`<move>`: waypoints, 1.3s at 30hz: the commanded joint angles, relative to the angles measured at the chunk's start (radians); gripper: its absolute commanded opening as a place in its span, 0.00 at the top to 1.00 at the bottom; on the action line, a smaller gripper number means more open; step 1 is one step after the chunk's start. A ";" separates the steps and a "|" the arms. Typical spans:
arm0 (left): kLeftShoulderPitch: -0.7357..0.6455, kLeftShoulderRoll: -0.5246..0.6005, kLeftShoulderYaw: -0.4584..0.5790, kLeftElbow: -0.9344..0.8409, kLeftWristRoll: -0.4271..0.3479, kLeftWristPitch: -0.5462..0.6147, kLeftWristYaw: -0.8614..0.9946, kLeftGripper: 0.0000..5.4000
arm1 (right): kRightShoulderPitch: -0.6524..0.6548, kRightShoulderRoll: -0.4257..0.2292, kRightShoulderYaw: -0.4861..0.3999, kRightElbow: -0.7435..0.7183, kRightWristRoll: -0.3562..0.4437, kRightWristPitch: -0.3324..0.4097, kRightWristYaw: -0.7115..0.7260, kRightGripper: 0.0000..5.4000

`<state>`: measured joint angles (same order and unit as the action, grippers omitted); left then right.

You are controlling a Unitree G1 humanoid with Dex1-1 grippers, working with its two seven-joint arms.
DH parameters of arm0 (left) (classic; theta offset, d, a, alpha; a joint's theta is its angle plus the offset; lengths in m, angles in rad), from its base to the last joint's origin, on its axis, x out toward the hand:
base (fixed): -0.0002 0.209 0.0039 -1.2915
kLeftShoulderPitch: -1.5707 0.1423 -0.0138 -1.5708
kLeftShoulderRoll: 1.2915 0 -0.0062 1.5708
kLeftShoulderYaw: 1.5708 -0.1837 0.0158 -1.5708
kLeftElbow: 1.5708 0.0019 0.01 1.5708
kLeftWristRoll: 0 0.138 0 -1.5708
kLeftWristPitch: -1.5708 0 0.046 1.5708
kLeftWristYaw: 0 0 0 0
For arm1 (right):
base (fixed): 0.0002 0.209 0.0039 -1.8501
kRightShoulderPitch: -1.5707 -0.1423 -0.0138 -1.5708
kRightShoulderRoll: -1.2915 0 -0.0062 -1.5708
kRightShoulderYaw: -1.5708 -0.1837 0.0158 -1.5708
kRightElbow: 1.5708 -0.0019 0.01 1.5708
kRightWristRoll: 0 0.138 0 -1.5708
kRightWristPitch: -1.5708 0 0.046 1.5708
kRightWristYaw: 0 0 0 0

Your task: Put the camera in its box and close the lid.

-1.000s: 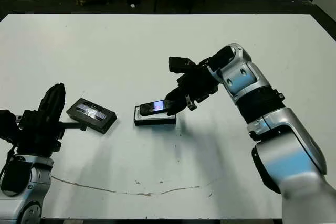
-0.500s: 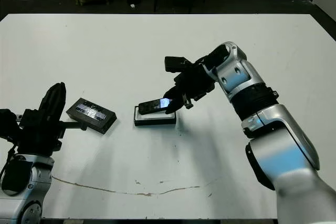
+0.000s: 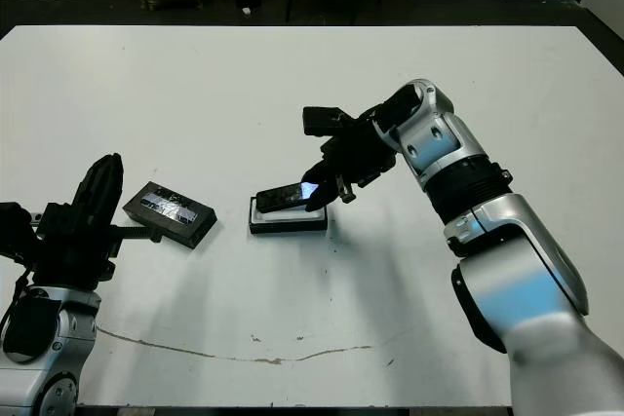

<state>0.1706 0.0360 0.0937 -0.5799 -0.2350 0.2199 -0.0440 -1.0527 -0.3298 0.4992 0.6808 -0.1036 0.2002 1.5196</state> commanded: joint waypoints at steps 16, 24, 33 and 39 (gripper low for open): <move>0.022 0.002 -0.002 0.013 0.001 0.003 0.001 1.00 | 0.011 0.010 0.027 0.022 -0.058 -0.014 0.000 0.94; 0.024 0.001 -0.006 0.014 0.003 0.003 0.002 1.00 | 0.016 0.018 0.032 0.016 -0.072 0.015 -0.010 0.94; 0.027 0.000 -0.009 0.016 0.005 -0.002 0.001 1.00 | 0.014 0.044 0.042 0.016 -0.078 0.007 -0.016 0.94; 0.033 -0.001 -0.011 0.015 0.010 -0.009 0.004 1.00 | 0.016 0.070 0.052 0.018 -0.091 0.007 -0.028 0.94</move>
<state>0.1882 0.0345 0.0845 -0.5776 -0.2324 0.2092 -0.0417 -1.0498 -0.2767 0.5369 0.6973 -0.1902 0.2086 1.4914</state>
